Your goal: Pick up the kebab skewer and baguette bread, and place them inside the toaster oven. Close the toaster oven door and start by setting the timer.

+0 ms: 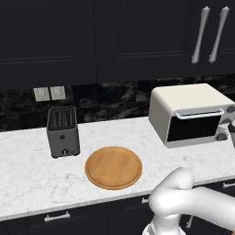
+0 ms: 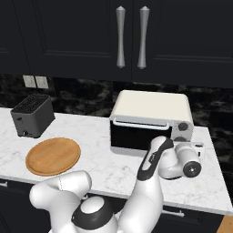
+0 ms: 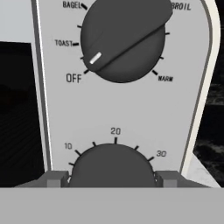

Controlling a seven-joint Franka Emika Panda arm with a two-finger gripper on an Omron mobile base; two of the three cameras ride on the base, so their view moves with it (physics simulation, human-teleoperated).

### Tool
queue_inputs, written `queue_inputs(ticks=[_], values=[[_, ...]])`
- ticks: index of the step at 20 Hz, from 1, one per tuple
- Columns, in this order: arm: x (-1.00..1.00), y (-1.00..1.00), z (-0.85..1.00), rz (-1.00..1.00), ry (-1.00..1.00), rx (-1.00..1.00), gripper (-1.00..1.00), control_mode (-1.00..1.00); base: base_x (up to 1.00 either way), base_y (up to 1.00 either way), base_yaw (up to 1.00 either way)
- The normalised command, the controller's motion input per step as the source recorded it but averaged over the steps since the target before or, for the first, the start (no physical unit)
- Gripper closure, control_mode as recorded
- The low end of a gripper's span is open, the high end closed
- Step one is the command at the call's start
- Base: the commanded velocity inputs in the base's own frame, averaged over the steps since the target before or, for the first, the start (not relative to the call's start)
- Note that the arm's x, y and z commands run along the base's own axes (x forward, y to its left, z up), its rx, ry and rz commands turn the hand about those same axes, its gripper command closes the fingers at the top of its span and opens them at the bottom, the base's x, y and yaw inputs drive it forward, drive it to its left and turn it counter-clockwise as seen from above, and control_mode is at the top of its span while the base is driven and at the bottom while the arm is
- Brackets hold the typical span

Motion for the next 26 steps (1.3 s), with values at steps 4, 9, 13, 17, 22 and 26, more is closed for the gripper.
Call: queue_inputs(ticks=[4, 9, 13, 17, 22, 26], values=[[-0.15, 0.0, 0.0, -0.01, -0.01, 0.08, 1.0, -1.0, 0.0, 0.0, 0.0], [-0.21, 0.0, 0.0, -0.05, -0.04, 0.1, 1.0, -1.0, 0.0, 0.0, 0.0], [-0.16, 0.0, 0.0, -0.03, -0.06, 0.14, 1.0, -1.0, 0.0, 0.0, 0.0], [-0.02, 0.0, 0.0, -0.01, -0.07, 0.15, 1.0, -1.0, 0.0, 0.0, 0.0], [0.0, 0.0, -0.01, 0.0, -0.03, 0.15, 1.0, -1.0, 0.0, 0.0, 0.0], [0.0, 0.0, 0.0, 0.0, -0.01, 0.15, 1.0, -1.0, 0.0, 0.0, 0.0]])
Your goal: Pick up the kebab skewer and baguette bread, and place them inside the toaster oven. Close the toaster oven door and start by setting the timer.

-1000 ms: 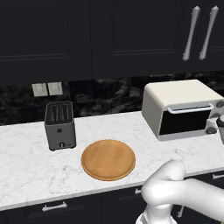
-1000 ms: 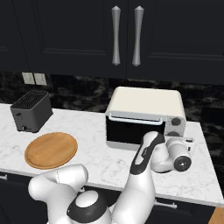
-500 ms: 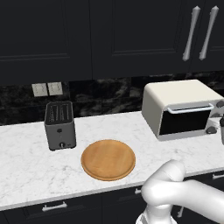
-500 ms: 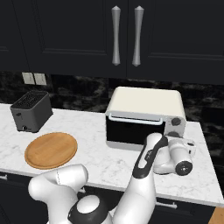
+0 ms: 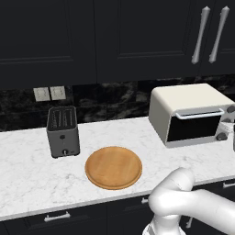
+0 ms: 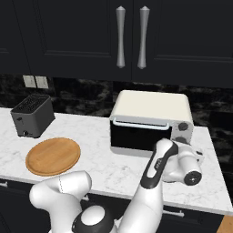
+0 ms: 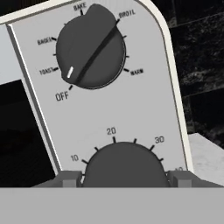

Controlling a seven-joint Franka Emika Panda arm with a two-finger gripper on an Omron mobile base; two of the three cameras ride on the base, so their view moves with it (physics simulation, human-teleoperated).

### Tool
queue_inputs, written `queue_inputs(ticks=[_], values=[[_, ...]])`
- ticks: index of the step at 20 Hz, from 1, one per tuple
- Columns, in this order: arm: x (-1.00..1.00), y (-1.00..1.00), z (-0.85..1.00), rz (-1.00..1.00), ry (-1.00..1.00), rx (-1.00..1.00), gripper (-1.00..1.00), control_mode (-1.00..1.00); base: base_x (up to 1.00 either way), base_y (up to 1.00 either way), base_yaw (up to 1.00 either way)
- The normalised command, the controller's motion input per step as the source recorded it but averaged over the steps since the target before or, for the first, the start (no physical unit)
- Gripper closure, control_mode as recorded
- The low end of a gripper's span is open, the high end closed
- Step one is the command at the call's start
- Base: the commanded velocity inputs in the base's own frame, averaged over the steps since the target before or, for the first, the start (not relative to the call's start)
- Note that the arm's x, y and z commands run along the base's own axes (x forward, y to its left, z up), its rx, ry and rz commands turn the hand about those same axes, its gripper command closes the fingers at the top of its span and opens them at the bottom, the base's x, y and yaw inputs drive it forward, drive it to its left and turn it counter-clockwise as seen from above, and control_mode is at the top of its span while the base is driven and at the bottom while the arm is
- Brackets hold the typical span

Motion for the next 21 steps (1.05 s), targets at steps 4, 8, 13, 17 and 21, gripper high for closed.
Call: queue_inputs(ticks=[4, 8, 13, 17, 21], values=[[0.0, 0.0, 0.0, 0.0, 0.0, 0.13, 1.0, -1.0, 0.0, 0.0, 0.0], [0.0, 0.0, 0.0, 0.0, 0.0, 0.12, 1.0, -1.0, 0.0, 0.0, 0.0], [0.0, 0.0, -0.01, 0.0, 0.0, 0.11, 1.0, -1.0, 0.0, 0.0, 0.0], [0.0, 0.0, -0.01, 0.0, 0.0, 0.13, 1.0, -1.0, 0.0, 0.0, 0.0], [0.0, 0.0, 0.0, 0.0, 0.0, 0.14, 1.0, -1.0, 0.0, 0.0, 0.0]])
